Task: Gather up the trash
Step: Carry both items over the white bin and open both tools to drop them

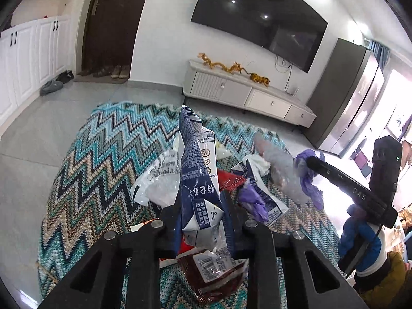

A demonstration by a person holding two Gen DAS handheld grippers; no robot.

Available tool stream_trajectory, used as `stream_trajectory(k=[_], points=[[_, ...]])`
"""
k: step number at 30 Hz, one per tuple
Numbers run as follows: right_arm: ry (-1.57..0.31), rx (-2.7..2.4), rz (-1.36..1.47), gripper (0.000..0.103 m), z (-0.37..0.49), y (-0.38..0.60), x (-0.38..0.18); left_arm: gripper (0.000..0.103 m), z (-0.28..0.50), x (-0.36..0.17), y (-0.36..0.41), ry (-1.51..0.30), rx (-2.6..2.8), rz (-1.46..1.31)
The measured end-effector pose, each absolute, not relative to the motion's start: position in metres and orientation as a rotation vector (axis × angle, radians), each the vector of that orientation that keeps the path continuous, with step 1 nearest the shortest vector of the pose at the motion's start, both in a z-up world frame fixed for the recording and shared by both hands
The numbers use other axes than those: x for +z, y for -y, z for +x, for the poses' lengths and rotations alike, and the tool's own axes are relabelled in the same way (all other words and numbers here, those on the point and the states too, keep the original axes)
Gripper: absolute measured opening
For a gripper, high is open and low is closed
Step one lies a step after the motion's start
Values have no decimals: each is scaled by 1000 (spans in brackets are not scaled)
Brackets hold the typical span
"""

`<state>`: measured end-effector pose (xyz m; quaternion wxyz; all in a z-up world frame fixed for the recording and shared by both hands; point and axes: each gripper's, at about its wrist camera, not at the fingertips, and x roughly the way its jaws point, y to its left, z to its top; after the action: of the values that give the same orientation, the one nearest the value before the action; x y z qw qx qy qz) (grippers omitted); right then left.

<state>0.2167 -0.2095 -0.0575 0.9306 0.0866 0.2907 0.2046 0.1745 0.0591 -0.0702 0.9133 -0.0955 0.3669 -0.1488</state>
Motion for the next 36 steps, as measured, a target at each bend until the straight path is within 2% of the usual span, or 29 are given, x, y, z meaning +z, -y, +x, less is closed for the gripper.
stream_trajectory(k=[7, 14, 20, 26, 36], points=[[-500, 371, 231, 31, 169, 247, -27, 24, 152, -34, -15, -699, -419, -122], [-454, 111, 291, 31, 104, 356, -30, 24, 152, -21, 99, -725, -651, -15], [-526, -178, 355, 31, 56, 470, -74, 25, 152, -35, 227, -807, -877, 64], [-664, -345, 442, 32, 45, 545, -138, 25, 151, -78, 346, -943, -1002, 136], [-806, -425, 518, 35, 64, 604, -218, 25, 166, -141, 445, -1097, -1007, 190]])
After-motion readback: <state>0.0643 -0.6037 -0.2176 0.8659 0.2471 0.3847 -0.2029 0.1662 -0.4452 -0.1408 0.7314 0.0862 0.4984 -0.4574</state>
